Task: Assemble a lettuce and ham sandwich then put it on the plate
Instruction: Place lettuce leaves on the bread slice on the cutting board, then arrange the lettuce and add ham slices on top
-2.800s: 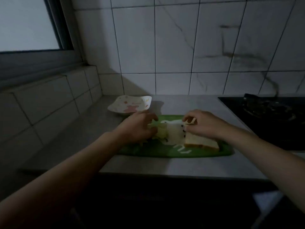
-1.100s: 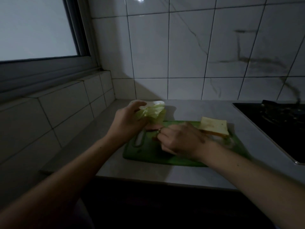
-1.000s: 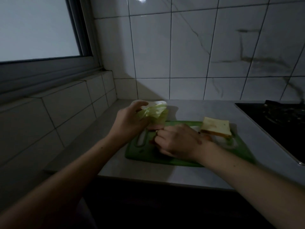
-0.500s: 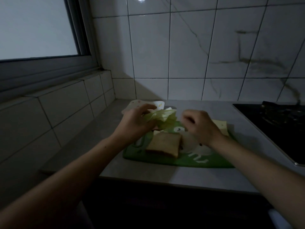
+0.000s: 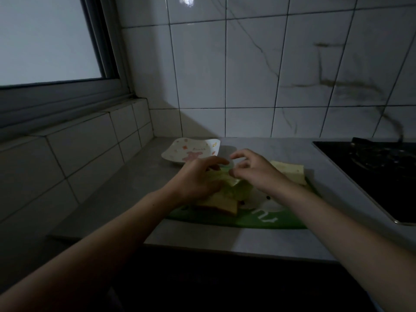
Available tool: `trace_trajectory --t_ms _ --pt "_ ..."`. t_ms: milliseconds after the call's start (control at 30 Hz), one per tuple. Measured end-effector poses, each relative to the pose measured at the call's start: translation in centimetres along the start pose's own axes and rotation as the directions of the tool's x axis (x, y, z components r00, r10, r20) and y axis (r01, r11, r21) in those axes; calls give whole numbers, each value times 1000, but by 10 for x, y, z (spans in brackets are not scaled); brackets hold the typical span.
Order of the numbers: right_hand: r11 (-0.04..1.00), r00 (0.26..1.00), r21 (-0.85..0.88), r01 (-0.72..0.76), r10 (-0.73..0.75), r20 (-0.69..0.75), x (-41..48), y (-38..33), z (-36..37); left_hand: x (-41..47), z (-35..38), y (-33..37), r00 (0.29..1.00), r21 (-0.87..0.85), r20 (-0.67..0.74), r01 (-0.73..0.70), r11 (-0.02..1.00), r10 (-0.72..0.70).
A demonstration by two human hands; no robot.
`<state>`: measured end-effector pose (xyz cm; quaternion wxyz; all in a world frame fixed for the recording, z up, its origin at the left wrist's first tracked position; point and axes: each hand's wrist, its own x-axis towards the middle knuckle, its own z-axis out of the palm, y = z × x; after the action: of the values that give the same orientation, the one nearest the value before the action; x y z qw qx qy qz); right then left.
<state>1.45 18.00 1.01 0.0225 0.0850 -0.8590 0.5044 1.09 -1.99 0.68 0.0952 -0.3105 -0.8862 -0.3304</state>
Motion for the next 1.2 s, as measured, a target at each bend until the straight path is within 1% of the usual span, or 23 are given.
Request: trace_trajectory --t_ms 100,233,333,467,567,633,700,800,867,967,1067,1100,1200 --pt "998 999 -56 40 -40 -5 -1 3 4 0 1 -1 1000 61 20 -10 998 8" --pt "978 994 -182 102 -105 -9 -2 10 5 -3 2 -4 998 107 44 -43 993 38" --pt "942 989 -303 142 -150 -1 -3 15 4 -5 4 -7 998 127 63 -23 992 15" --pt "893 982 -410 185 -183 45 -5 18 5 -7 3 -5 989 169 142 -66 983 42" --pt "875 975 -429 223 -205 90 -7 17 1 -7 0 -6 991 117 136 -32 993 16" --pt "872 971 -429 236 -202 125 -8 17 -1 -6 1 -8 991 153 126 -56 987 37" --pt "855 968 -457 244 -185 169 -10 18 -2 -8 2 -9 988 182 143 -80 980 54" --pt "821 958 -499 278 -197 208 -11 21 -1 -9 1 -13 987 166 160 -27 986 0" --pt "828 949 -465 313 -250 193 -12 22 -1 -11 -2 -15 989 105 144 11 994 -26" --pt "825 923 -420 379 -369 109 -11 20 0 -12 -5 -14 999 34 -5 33 999 -33" --pt "812 905 -414 411 -420 74 -7 16 3 -8 -2 -11 994 72 -104 19 997 -11" --pt "813 903 -408 415 -421 81 -6 15 5 -7 0 -11 994 101 -111 -1 995 12" --pt "807 909 -422 413 -393 138 -5 13 10 -6 6 -14 997 139 -50 -53 989 60"
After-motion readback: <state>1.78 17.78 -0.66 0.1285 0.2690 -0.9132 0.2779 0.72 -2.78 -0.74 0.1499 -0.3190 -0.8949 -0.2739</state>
